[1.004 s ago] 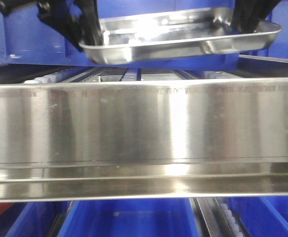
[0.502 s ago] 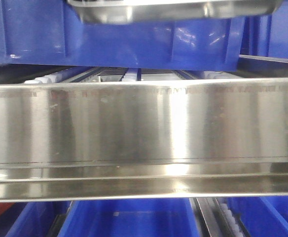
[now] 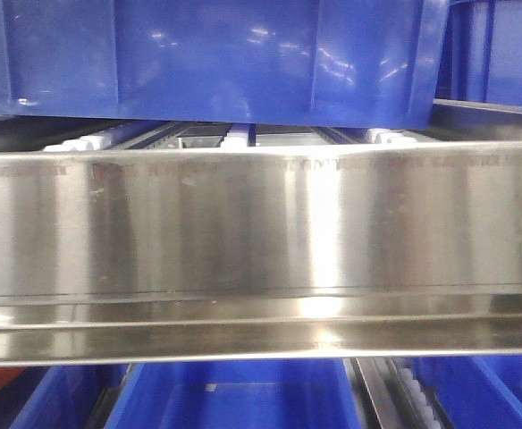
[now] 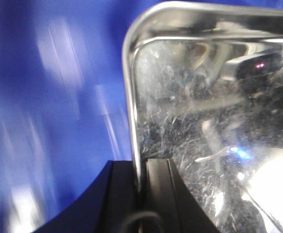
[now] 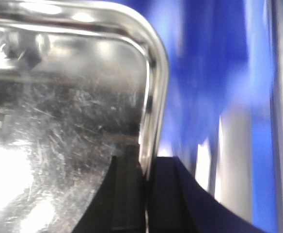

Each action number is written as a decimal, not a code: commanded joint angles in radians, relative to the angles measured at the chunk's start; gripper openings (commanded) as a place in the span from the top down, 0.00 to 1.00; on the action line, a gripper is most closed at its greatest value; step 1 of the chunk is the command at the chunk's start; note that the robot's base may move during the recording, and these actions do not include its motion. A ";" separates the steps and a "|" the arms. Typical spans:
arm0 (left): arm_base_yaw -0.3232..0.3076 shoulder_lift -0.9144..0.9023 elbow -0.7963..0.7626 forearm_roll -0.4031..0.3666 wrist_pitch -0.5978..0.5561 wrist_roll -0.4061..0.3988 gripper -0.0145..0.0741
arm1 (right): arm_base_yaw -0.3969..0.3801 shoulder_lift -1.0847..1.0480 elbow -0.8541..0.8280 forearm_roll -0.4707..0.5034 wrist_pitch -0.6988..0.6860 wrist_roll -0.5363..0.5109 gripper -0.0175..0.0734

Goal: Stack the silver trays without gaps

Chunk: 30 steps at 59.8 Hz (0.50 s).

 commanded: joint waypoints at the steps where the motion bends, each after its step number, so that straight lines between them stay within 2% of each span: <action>1: -0.008 -0.017 -0.016 0.043 -0.108 0.007 0.84 | 0.005 -0.016 -0.006 0.003 -0.111 -0.023 0.90; 14: 0.021 -0.008 -0.016 0.051 -0.209 0.007 0.84 | 0.005 -0.016 -0.006 0.003 -0.232 -0.023 0.90; 30: 0.038 -0.008 -0.016 0.051 -0.211 0.007 0.84 | 0.005 -0.016 -0.006 0.003 -0.238 -0.023 0.90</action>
